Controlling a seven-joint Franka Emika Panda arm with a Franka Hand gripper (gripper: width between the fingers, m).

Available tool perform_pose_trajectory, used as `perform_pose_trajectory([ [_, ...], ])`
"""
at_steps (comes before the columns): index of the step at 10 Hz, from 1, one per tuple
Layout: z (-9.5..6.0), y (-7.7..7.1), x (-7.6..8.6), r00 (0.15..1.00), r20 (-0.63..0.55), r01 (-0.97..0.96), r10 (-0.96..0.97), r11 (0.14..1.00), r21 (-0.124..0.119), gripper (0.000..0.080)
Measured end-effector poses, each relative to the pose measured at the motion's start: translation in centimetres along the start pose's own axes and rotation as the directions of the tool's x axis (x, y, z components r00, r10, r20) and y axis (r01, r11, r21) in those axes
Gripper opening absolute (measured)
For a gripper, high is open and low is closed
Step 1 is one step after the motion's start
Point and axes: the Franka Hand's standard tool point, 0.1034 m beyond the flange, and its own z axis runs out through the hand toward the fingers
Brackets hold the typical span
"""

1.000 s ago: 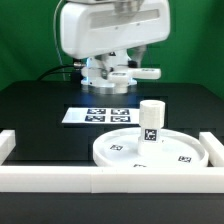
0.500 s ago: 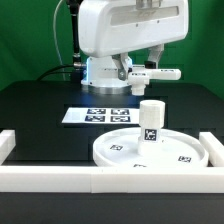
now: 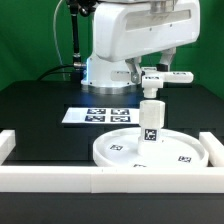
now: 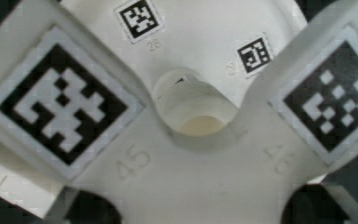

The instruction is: Assemble round table

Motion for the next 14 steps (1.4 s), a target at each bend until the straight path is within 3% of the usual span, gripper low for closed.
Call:
perform_pose_trajectory([
  [12, 2.8, -0.6, -0.8, 1.0, 0.024, 0.0, -0.001, 1.0, 0.014, 0.0442],
  [14, 2.9, -0.3, -0.6, 1.0, 0.015, 0.006, -0.006, 1.0, 0.007, 0.0442],
])
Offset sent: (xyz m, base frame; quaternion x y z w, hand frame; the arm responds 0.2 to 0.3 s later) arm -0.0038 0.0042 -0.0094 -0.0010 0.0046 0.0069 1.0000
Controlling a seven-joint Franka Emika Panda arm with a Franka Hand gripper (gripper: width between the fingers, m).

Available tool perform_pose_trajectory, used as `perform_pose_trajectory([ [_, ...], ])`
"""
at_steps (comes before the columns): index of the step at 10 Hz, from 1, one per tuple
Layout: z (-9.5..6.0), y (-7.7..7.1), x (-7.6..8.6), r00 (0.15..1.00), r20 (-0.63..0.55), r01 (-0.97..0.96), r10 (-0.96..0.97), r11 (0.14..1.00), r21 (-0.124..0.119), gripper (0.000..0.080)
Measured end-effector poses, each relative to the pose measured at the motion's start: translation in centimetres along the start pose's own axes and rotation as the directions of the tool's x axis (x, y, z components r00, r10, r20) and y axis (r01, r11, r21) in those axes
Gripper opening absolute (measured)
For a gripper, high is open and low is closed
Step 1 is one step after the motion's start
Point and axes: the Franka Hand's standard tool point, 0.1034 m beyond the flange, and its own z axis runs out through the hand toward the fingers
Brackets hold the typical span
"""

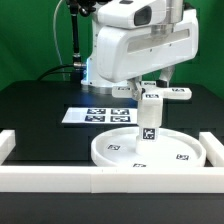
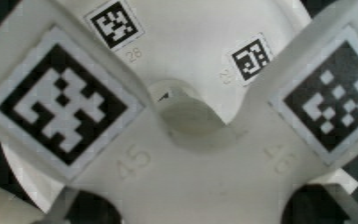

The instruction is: Assemble round table

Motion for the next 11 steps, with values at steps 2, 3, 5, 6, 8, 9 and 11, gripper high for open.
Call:
perform_pose_trajectory([
  [2, -0.04, 0.11, 0.01, 1.0, -0.003, 0.009, -0.009, 1.0, -0.002, 0.0442],
  [3, -0.04, 0.12, 0.0, 1.0, -0.003, 0.009, -0.009, 1.0, -0.002, 0.0442],
  [5, -0.04, 0.12, 0.0, 1.0, -0.003, 0.009, -0.009, 1.0, -0.002, 0.0442],
  [6, -0.04, 0.12, 0.0, 1.0, -0.003, 0.009, -0.009, 1.0, -0.002, 0.0442],
  [8, -0.04, 0.12, 0.0, 1.0, -0.003, 0.008, -0.008, 1.0, -0.002, 0.0442],
  [9, -0.04, 0.12, 0.0, 1.0, -0.003, 0.0, 0.0, 1.0, -0.002, 0.0442],
  [11, -0.03, 0.11, 0.0, 0.999, -0.003, -0.035, 0.035, 0.999, -0.002, 0.0442],
])
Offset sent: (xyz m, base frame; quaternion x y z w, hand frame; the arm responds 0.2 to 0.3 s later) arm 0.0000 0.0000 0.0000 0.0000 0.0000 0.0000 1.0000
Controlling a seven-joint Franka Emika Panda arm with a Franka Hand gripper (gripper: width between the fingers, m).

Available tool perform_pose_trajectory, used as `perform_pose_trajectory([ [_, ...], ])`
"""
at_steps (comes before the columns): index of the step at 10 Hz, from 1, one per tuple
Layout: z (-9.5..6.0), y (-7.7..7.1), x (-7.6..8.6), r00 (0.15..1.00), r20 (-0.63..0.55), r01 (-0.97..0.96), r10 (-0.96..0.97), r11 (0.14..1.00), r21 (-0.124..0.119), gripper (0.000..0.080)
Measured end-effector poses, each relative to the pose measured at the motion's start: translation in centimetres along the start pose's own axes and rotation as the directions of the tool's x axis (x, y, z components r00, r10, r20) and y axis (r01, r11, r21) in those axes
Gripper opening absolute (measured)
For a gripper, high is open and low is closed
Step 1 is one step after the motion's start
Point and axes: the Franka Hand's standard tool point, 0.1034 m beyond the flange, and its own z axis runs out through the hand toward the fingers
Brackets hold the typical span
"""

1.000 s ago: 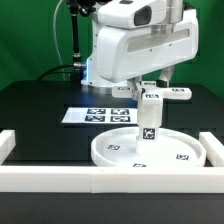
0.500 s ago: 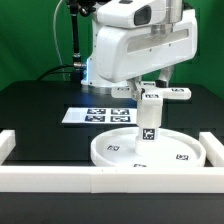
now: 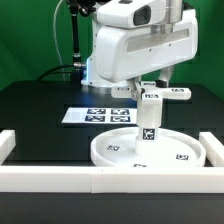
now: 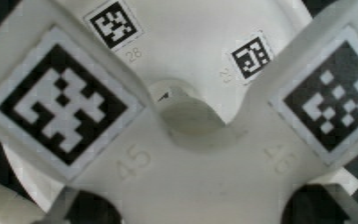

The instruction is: Assemble round table

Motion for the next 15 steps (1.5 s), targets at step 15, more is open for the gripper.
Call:
perform_pose_trajectory([
  [15, 0.1, 0.0, 1.1, 0.067, -0.058, -0.985, 0.996, 0.075, 0.153, 0.0442],
])
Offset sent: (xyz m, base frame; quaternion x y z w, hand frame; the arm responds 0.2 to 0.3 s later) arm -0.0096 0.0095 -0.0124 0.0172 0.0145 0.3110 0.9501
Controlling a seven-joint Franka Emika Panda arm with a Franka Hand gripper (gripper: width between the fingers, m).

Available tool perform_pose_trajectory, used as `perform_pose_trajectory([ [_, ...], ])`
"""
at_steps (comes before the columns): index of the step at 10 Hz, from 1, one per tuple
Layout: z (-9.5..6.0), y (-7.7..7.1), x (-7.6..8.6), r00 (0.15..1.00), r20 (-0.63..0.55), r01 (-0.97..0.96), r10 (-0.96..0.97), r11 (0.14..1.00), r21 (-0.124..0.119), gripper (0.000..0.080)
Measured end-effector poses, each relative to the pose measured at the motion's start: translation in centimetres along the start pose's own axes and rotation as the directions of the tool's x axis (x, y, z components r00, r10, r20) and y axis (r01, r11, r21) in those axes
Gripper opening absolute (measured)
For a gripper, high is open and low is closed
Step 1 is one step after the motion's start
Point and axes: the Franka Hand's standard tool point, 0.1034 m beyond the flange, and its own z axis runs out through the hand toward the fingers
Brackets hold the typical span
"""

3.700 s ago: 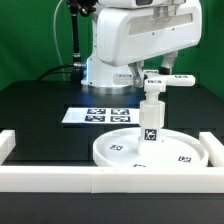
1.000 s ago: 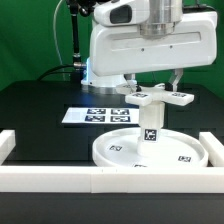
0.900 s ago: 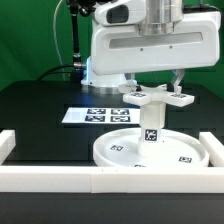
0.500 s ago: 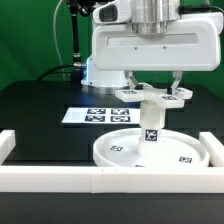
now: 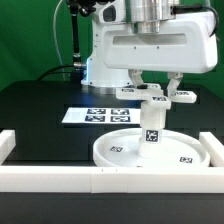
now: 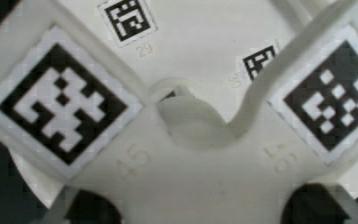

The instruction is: Assemble round table

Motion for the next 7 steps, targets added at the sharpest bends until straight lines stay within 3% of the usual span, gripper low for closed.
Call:
perform_pose_trajectory([
  [2, 0.05, 0.07, 0.12, 0.988, 0.006, -0.153, 0.153, 0.988, 0.017, 0.0442],
  [3, 0.05, 0.29, 0.25, 0.972, 0.008, -0.237, 0.237, 0.971, 0.044, 0.0442],
  [4, 0.07, 0.36, 0.26, 0.933, 0.02, -0.36, 0.359, 0.93, 0.071, 0.0442],
  [7, 0.08, 0.36, 0.22, 0.786, 0.068, -0.618, 0.614, 0.78, 0.096, 0.0442],
])
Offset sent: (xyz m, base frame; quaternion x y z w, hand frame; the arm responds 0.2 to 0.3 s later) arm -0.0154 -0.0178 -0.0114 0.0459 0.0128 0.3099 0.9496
